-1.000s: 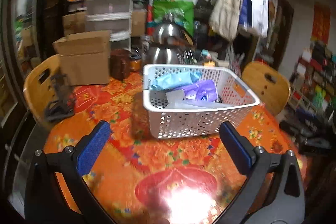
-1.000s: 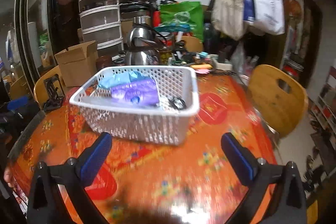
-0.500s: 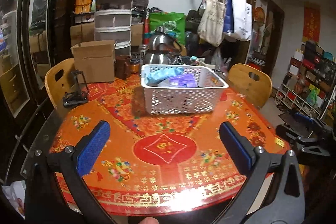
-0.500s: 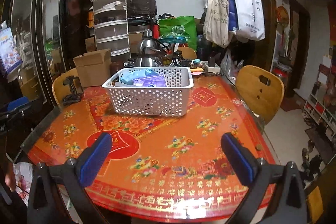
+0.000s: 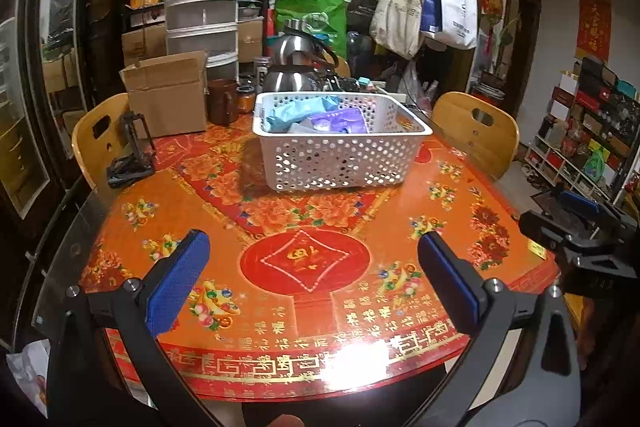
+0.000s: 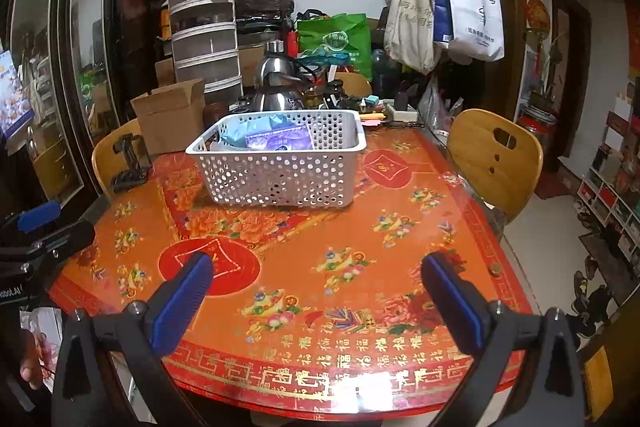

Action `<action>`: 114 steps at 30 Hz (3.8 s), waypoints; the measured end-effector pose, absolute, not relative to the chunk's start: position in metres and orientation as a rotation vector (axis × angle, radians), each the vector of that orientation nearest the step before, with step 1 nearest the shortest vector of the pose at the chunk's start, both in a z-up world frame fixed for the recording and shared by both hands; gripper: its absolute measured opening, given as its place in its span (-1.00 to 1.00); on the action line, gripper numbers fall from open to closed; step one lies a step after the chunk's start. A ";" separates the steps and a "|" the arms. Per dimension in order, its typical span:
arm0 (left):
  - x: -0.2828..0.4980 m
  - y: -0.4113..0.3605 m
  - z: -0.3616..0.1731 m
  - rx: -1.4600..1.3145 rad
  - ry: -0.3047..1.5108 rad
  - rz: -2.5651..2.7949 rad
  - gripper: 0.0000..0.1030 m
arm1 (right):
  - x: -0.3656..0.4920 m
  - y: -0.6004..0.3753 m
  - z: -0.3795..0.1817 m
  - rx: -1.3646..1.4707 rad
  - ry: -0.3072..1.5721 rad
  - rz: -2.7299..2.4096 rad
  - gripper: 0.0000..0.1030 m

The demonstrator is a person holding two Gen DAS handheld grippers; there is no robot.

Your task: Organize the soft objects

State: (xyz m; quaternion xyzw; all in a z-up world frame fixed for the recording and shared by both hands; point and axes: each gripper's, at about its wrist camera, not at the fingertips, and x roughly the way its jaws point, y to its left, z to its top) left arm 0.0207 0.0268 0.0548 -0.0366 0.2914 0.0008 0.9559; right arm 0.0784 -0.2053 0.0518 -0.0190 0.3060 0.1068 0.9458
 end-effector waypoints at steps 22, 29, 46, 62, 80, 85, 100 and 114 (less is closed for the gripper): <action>0.028 0.033 0.051 -0.082 0.600 0.001 1.00 | 0.080 -0.203 0.048 -0.023 0.629 0.231 1.00; 0.030 0.035 0.050 -0.075 0.599 0.001 1.00 | 0.081 -0.203 0.047 -0.024 0.633 0.232 1.00; 0.032 0.037 0.047 -0.075 0.599 0.008 1.00 | 0.079 -0.200 0.044 -0.022 0.638 0.233 1.00; 0.034 0.043 0.042 -0.075 0.608 0.006 1.00 | 0.079 -0.200 0.044 -0.024 0.640 0.235 1.00; 0.036 0.044 0.040 -0.066 0.613 0.004 1.00 | 0.078 -0.199 0.041 -0.026 0.644 0.236 1.00; 0.035 0.044 0.040 -0.066 0.613 0.007 1.00 | 0.078 -0.199 0.041 -0.026 0.645 0.236 1.00; 0.035 0.041 0.038 -0.056 0.615 0.002 1.00 | 0.078 -0.199 0.041 -0.026 0.646 0.236 1.00; 0.034 0.039 0.037 -0.063 0.592 -0.019 1.00 | 0.080 -0.199 0.032 -0.020 0.662 0.234 1.00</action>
